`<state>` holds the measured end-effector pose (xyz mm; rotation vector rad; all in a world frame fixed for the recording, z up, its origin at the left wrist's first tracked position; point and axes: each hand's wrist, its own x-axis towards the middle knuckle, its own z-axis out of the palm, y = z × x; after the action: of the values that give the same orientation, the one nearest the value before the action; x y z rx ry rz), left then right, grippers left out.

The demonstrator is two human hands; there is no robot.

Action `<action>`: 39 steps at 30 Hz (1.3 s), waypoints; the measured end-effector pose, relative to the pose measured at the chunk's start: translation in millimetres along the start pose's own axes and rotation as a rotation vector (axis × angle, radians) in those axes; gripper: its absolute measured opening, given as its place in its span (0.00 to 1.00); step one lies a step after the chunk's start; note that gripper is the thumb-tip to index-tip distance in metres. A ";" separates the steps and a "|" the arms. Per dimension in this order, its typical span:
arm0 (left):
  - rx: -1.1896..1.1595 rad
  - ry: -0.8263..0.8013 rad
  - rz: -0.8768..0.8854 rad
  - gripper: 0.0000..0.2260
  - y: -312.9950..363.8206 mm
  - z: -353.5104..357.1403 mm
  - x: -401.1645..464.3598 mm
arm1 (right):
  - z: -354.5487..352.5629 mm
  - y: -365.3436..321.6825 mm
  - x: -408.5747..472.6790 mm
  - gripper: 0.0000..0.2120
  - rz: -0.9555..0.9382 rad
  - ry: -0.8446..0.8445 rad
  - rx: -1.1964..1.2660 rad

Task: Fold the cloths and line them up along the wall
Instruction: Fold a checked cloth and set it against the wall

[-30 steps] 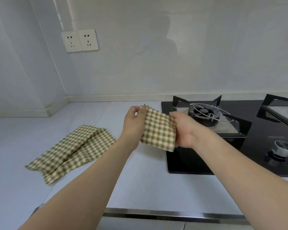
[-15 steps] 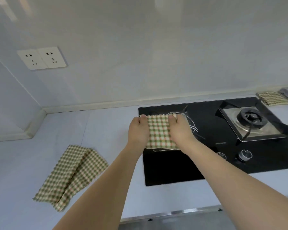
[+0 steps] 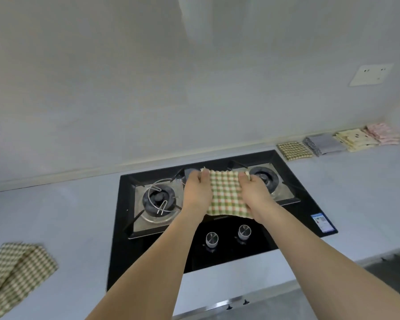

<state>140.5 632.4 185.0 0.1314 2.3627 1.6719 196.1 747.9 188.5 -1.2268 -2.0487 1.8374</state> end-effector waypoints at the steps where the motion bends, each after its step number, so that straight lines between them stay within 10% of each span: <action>1: -0.001 -0.007 -0.010 0.14 6.4 20.3 -1.6 | -20.4 -1.6 9.3 0.23 0.068 -0.004 0.009; 8: -0.009 -0.030 -0.044 0.11 31.6 112.0 25.5 | -117.7 5.8 53.6 0.10 0.367 -0.210 0.214; 29: -0.030 -0.052 -0.274 0.04 83.6 438.5 238.7 | -305.4 -6.8 403.0 0.18 0.089 -0.074 -0.021; 39: 0.201 -0.063 -0.349 0.04 49.8 487.2 288.1 | -315.1 35.0 482.1 0.13 -0.030 -0.079 -0.367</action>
<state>-20.0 1156.9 36.7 -0.1807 2.3374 1.2523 77.1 1292.8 40.5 -1.2064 -2.5152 1.5655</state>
